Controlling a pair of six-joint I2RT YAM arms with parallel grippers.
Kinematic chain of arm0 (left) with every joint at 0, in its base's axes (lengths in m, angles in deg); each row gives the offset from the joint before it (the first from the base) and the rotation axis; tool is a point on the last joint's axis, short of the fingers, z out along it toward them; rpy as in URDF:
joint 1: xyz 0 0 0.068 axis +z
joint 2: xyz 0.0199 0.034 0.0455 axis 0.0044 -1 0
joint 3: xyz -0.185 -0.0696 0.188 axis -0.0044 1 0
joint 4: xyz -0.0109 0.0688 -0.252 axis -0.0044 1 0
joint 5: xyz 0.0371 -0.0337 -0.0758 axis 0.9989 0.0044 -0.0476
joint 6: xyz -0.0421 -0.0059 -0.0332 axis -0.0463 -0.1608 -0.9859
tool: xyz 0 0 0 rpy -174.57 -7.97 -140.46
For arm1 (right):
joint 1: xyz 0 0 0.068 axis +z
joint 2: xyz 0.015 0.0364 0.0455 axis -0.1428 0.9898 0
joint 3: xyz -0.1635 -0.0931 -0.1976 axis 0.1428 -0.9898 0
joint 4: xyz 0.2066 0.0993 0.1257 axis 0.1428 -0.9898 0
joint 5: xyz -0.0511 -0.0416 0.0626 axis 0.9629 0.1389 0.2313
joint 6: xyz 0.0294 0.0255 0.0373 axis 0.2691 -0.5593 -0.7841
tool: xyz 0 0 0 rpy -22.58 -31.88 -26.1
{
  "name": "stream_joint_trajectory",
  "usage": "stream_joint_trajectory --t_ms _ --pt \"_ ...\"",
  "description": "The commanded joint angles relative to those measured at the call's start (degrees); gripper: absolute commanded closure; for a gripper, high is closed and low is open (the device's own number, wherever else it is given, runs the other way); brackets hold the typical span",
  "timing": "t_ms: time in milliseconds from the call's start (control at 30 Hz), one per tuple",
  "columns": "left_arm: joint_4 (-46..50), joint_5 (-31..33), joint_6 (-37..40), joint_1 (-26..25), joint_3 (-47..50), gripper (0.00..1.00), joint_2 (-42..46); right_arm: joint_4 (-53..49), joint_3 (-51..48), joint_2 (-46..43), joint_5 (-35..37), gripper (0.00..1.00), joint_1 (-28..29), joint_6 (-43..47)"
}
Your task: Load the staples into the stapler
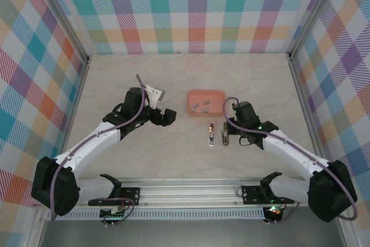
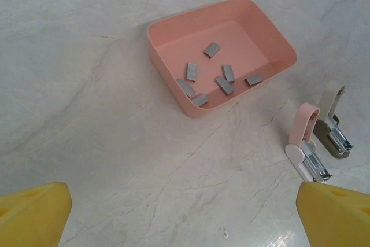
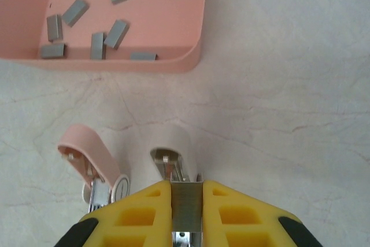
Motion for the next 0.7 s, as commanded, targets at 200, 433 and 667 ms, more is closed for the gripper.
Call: stream_joint_trajectory --t_ms 200,433,667 --pt "-1.1 -1.4 -0.7 0.0 -2.1 0.00 -1.5 1.8 -4.5 -0.8 1.5 0.84 3.6 -3.1" --pt "-0.8 -1.0 -0.6 -0.1 -2.2 0.00 -1.7 2.8 -5.8 0.2 3.1 0.84 6.1 -4.2" --pt "-0.8 -1.6 -0.6 -0.1 -2.3 0.00 -1.9 5.0 -6.4 2.0 2.5 0.84 7.0 -5.3"
